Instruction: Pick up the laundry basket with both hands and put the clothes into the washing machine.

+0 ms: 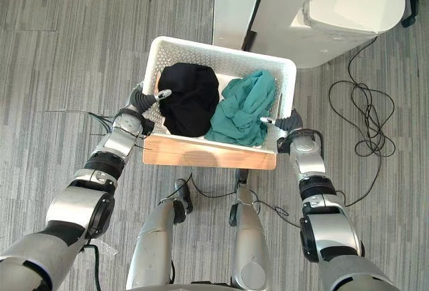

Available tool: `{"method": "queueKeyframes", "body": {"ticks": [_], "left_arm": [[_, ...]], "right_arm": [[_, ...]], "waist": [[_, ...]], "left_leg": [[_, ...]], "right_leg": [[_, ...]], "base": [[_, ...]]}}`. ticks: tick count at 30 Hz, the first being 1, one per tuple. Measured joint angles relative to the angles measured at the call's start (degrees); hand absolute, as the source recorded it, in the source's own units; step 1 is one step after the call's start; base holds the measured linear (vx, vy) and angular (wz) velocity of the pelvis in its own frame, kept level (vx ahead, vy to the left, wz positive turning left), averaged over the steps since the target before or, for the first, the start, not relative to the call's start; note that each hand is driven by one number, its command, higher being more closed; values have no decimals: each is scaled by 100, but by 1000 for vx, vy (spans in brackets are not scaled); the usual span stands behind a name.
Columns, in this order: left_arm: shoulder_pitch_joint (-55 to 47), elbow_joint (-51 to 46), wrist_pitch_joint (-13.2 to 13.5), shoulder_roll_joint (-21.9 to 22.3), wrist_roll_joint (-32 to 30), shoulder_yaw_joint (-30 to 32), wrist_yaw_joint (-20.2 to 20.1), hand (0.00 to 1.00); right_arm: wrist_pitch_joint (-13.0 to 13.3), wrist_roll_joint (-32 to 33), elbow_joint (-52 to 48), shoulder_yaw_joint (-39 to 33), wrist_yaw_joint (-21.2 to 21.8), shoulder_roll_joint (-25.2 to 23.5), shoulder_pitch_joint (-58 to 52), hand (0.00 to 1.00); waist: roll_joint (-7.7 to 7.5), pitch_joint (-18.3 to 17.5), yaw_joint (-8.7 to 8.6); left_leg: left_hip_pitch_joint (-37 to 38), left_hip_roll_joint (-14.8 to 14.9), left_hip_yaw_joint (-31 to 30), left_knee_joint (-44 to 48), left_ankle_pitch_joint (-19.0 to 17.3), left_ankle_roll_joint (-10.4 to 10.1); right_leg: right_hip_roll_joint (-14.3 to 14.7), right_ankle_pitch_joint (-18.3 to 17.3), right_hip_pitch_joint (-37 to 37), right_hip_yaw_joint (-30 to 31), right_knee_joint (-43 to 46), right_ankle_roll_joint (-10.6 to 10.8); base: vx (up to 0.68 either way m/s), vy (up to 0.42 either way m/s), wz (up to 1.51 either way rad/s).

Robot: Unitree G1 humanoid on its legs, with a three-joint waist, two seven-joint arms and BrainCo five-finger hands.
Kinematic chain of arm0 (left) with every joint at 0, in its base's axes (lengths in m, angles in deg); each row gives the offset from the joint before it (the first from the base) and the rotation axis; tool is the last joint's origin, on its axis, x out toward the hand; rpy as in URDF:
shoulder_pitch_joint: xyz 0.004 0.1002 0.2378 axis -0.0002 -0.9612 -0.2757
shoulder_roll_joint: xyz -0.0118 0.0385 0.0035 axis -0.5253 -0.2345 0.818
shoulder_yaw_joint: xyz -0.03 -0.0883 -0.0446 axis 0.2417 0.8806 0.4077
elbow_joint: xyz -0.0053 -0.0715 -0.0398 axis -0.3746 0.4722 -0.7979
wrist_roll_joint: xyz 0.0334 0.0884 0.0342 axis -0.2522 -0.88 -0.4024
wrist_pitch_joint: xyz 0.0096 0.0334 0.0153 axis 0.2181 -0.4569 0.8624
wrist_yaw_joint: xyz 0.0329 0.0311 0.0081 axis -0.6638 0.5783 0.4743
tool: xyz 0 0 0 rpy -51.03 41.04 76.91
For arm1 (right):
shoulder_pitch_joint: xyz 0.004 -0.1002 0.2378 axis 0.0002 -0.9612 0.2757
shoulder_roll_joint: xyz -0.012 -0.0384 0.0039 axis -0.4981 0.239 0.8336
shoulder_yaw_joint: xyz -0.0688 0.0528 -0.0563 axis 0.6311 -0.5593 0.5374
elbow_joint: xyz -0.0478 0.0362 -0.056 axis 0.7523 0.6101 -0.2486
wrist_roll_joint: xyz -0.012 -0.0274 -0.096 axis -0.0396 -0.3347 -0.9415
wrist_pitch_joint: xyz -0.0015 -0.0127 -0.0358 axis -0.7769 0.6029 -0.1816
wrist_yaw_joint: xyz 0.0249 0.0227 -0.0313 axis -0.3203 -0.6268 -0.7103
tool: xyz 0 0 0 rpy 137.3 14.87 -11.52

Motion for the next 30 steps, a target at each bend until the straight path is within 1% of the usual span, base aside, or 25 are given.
{"method": "queueKeyframes", "body": {"ticks": [3, 5, 8, 10, 12, 13, 15, 19, 21, 23, 24, 25, 26, 27, 28, 30], "left_arm": [[59, -11, -7, 22, -3, 7, 36, 100], [63, -87, -7, 25, -7, 17, 37, 100], [104, -170, -115, 25, -65, 65, 82, 100], [142, -176, -177, 25, -89, 65, 132, 100], [147, -191, -181, 25, -183, 64, 135, 100], [142, -197, -190, 26, -237, 58, 132, 100], [137, -212, -206, 26, -298, 54, 132, 100], [-43, -147, -300, 40, -474, -153, -3, 100], [-359, -153, -277, 53, -507, -340, -60, 100], [-901, -196, -190, 151, -545, -518, -214, 100], [-1069, -244, -181, 186, -546, -534, -251, 100], [-1473, -453, -168, 298, -543, -567, -322, 100], [-1696, -616, -158, 338, -543, -576, -355, 100], [-2292, -1033, -44, 429, -495, -630, -419, 100], [-2512, -1171, 17, 466, -476, -625, -445, 100], [-3294, -1746, 196, 540, -273, -605, -508, 100]], "right_arm": [[-66, -18, -52, -14, -58, 4, 3, 100], [-128, -194, -186, -77, -91, 16, 3, 100], [-187, -412, -390, -87, -141, 15, 2, 100], [-224, -470, -460, -85, -141, 18, 2, 100], [-279, -517, -488, -78, -141, 12, 1, 100], [-322, -546, -502, -78, -140, 14, 0, 100], [-351, -626, -535, -77, -140, 15, -1, 100], [-391, -624, -619, -62, -129, -35, -290, 100], [-395, -616, -782, -116, -129, -67, -645, 100], [-395, -553, -992, -307, -102, -126, -1168, 100], [-394, -550, -1113, -381, -70, -129, -1342, 100], [-388, -546, -1365, -519, -10, -134, -1686, 100], [-384, -546, -1501, -594, 7, -138, -1854, 100], [-356, -543, -1849, -754, 51, -158, -2293, 100], [-324, -521, -1958, -830, 90, -184, -2461, 100], [-272, -447, -2201, -1054, 199, -360, -3065, 100]], "waist": [[0, 0, 77], [-1, -1, 118], [-1, -1, 175], [-1, -1, 192], [-1, -1, 210], [-1, -1, 216], [-1, -1, 245], [-1, -1, 221], [0, 0, 183], [4, -3, 119], [16, -14, 107], [24, -23, 79], [33, -36, 54], [36, -60, -12], [44, -65, -33], [62, -141, -58]], "left_leg": [[-83, 126, 35, 135, -37, 51], [-126, 152, 59, 142, -38, 52], [-164, 230, 124, 156, -45, 58], [-164, 268, 146, 179, -53, 67], [-163, 335, 149, 270, -106, 57], [-159, 368, 145, 336, -144, 45], [-141, 419, 152, 380, -171, 43], [223, 414, 164, 259, -197, 3], [539, 364, 181, 106, -199, -2], [1065, 193, 199, -203, -167, -33], [1187, 144, 192, -295, -156, -39], [1405, 41, 162, -455, -133, -40], [1486, 1, 148, -531, -125, -38], [1668, -86, 127, -684, -105, -25], [1751, -116, 121, -744, -90, -18], [2107, -225, 101, -996, -13, -26]], "right_leg": [[61, -15, -16, -39, -31, -21], [66, -22, -69, -60, -40, -31], [109, -52, -95, -80, -140, -76], [137, -38, -90, -78, -167, -95], [169, 0, -79, -89, -134, -136], [181, 79, -76, -97, -85, -152], [226, 97, -53, -93, -87, -156], [236, 126, 259, -91, -109, -120], [215, 107, 500, -88, -124, -102], [126, -21, 885, -87, -125, -47], [113, -47, 971, -91, -124, -38], [41, -130, 1145, -103, -123, 10], [16, -156, 1211, -113, -126, 18], [-48, -237, 1355, -137, -125, 66], [-67, -255, 1423, -153, -132, 76], [-136, -352, 1687, -209, -158, 120]], "base": [[-19, -43, -8], [-7, -52, -10], [2, -49, -13], [17, -56, -11], [28, -55, -11], [37, -56, -12], [42, -60, -10], [59, -48, -1], [83, -34, 3], [90, -15, 9], [91, -1, 18], [70, 10, 18], [103, 46, 25], [86, 57, 19], [116, 73, 17], [133, 65, 15]]}}
